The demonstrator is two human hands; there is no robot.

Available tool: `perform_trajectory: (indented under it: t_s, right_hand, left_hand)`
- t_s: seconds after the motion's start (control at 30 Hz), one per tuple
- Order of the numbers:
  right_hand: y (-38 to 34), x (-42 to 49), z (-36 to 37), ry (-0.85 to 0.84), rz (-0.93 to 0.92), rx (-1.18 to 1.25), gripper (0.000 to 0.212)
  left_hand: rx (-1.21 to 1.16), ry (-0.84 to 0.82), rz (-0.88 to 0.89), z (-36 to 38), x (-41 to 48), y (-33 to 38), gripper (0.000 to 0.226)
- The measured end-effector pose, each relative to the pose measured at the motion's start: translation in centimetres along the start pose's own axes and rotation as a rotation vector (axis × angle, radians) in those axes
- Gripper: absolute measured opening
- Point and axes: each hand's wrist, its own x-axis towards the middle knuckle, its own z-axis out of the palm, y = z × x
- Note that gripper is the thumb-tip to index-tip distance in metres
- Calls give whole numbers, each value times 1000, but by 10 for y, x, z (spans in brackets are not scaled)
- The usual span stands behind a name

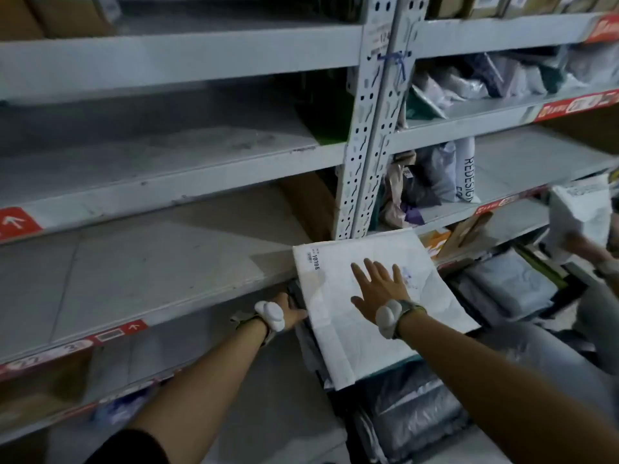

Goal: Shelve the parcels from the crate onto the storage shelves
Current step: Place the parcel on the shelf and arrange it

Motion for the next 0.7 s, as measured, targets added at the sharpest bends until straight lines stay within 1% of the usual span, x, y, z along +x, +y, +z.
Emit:
perform_trajectory:
  t_s: [0.03, 0.07, 0.1, 0.13, 0.23, 0.3, 0.37, 0.43, 0.5, 0.57, 0.6, 0.7]
  right_hand:
    - [3, 0, 8, -50, 12, -3, 75]
    - [6, 1, 13, -78, 17, 1, 74]
    - [9, 1, 22, -100, 21, 0, 73]
    - [14, 2, 31, -119, 20, 16, 72]
    - [18, 3, 45, -157, 16, 41, 72]
    - [29, 5, 57, -186, 10, 75, 72]
    - [28, 3, 61, -174, 23, 104, 72]
    - [34, 3, 64, -174, 71, 218, 71]
    - [42, -1, 70, -147, 157, 374, 63]
    - [47, -11, 76, -85, 253, 531, 49]
    - [48, -17, 78, -43, 289, 566, 44]
    - [48, -26, 80, 46, 412, 675, 41]
  left_hand:
    - [-18, -44, -9, 7, 0, 7, 86]
    - [-20, -82, -59, 11, -2, 14, 76]
    - [-29, -99, -53, 16, -3, 19, 69]
    - [-61, -134, -93, 23, -2, 23, 65]
    - [-231, -173, -81, 36, 0, 25, 56]
    - [-327, -165, -105, 51, 10, 26, 58]
    - [-410, -120, -107, 56, 11, 23, 57]
    - [-512, -81, -102, 61, 12, 32, 44]
    - [-606, 3, -59, 60, 4, 49, 35]
    - [-646, 127, 23, 53, -7, 66, 33]
    - [-642, 185, 74, 46, -12, 71, 35]
    - [-595, 269, 237, 21, -28, 78, 36]
